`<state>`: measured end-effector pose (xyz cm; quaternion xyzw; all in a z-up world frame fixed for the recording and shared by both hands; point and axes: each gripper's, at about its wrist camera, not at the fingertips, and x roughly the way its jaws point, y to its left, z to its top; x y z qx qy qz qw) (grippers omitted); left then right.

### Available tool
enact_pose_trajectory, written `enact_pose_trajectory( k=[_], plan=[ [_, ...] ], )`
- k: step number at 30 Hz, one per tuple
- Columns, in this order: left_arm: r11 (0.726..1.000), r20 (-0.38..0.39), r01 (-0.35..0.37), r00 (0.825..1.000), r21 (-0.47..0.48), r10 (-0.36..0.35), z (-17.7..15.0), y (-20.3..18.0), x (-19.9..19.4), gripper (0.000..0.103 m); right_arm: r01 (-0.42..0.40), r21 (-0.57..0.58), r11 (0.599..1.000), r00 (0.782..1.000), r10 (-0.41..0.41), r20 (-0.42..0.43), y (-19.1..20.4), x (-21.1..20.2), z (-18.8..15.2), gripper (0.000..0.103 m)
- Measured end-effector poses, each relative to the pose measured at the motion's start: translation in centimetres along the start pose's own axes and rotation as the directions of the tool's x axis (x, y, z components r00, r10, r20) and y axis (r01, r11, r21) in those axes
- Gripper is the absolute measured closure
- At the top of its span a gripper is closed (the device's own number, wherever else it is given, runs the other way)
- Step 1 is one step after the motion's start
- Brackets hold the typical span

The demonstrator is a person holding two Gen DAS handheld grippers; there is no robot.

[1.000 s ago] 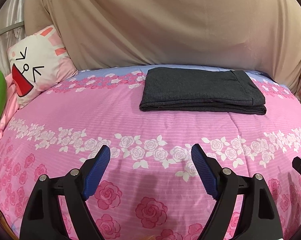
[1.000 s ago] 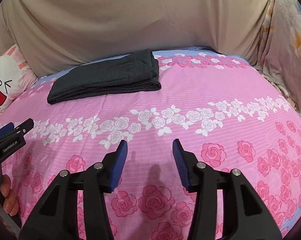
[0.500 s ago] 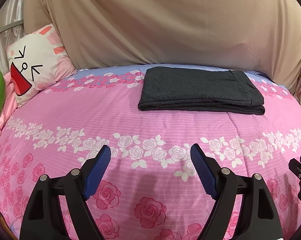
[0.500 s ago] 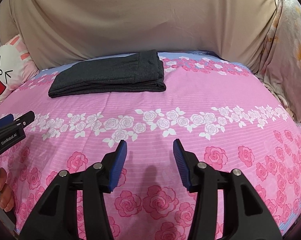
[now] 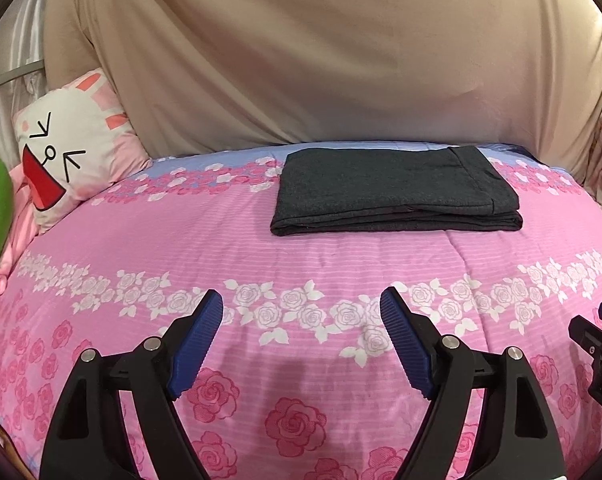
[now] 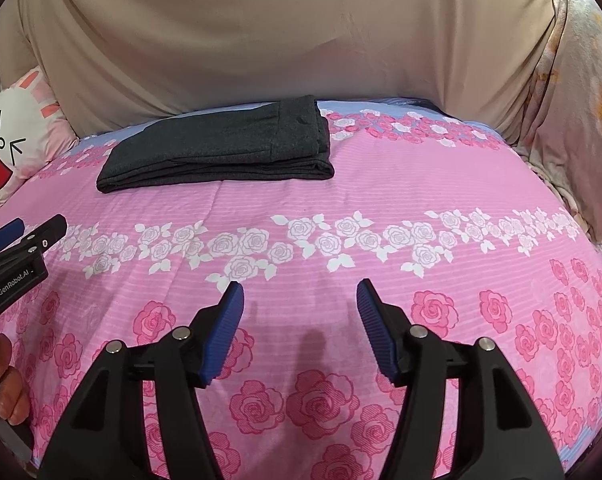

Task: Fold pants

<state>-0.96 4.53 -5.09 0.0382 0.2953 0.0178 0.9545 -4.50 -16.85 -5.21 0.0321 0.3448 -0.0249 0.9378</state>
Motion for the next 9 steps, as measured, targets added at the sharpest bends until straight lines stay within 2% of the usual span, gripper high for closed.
enact_pose_trajectory(
  k=[3,9],
  plan=[
    [0.999,-0.004,-0.032,0.999,0.003,0.032,-0.01,-0.06,0.04,0.025,0.001,0.002,1.000,1.000,-0.001,0.001,0.01,-0.01,0.00,0.046],
    [1.000,-0.029,-0.014,0.999,0.008,0.014,-0.02,0.03,0.57,0.025,0.001,0.004,1.000,1.000,-0.001,0.000,-0.12,0.10,-0.05,0.044]
  ],
)
